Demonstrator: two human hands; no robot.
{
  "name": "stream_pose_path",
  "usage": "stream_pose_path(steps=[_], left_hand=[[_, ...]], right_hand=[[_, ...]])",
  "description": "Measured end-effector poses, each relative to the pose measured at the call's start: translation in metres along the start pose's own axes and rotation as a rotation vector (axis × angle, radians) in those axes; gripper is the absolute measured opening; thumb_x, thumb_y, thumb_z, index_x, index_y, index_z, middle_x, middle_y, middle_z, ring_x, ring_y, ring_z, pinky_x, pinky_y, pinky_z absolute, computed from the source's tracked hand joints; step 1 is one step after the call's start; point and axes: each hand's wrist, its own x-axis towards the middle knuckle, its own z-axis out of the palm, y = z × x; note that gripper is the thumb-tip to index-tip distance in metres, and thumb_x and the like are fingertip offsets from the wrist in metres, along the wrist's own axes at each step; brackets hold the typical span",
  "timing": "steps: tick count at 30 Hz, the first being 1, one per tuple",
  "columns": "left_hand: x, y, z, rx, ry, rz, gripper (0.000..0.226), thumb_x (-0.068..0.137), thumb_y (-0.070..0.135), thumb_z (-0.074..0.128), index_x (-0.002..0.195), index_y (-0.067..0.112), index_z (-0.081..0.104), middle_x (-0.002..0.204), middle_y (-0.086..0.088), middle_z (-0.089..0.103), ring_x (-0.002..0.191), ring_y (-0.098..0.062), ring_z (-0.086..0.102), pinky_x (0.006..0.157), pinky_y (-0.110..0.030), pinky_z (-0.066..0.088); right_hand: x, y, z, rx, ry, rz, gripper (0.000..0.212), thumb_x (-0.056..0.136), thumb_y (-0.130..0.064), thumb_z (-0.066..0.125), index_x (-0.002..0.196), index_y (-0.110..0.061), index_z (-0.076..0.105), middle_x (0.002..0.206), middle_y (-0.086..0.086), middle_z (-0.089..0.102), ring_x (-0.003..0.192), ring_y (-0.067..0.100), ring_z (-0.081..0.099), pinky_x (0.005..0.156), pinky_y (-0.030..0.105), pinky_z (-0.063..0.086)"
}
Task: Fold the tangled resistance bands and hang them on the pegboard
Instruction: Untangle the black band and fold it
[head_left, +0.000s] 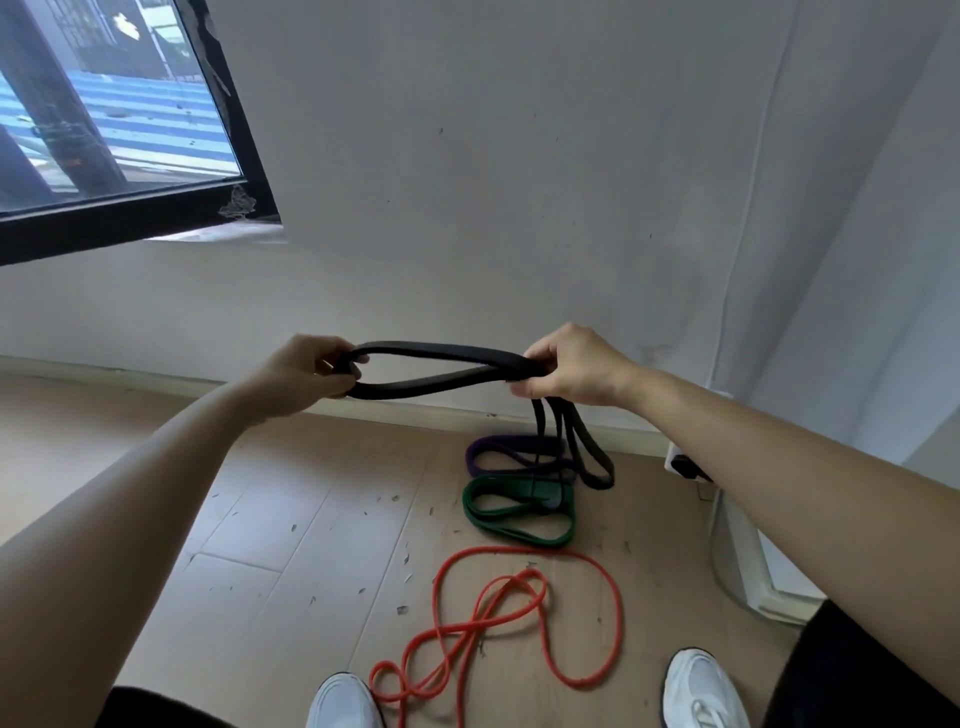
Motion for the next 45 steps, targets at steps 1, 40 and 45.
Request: stream_pose_path(steps=[1, 40, 45], left_hand=[[0.000, -0.001, 0.001, 0.032, -0.016, 0.003, 0.025, 0.092, -0.001, 0.068, 0.114, 0.012, 0.069, 0.100, -0.007, 0.075, 0.098, -0.024, 0.072, 0.091, -0.034, 0.057], [-0.009, 0.091, 0.081, 0.133, -0.024, 0.363, 0.030, 0.073, 0.042, 0.086, 0.098, 0.027, 0.080, 0.079, 0.010, 0.076, 0.076, -0.006, 0.072, 0.079, -0.040, 0.060], [-0.003, 0.085, 0.071, 0.024, -0.044, 0.329, 0.020, 0.079, 0.030, 0.084, 0.097, 0.023, 0.079, 0.083, -0.001, 0.077, 0.080, -0.026, 0.072, 0.083, -0.054, 0.057]], right_hand=[[-0.001, -0.002, -0.002, -0.090, -0.016, -0.008, 0.010, 0.080, -0.037, 0.082, 0.082, -0.027, 0.079, 0.070, -0.001, 0.070, 0.068, 0.012, 0.061, 0.067, 0.033, 0.048], [-0.023, -0.041, -0.004, 0.067, -0.054, -0.166, 0.042, 0.074, -0.011, 0.088, 0.107, -0.019, 0.063, 0.084, -0.003, 0.076, 0.079, 0.010, 0.073, 0.082, 0.032, 0.060], [-0.019, -0.034, 0.002, 0.102, -0.115, -0.160, 0.042, 0.075, -0.007, 0.085, 0.111, -0.019, 0.065, 0.091, 0.000, 0.075, 0.085, 0.012, 0.072, 0.077, 0.023, 0.057]])
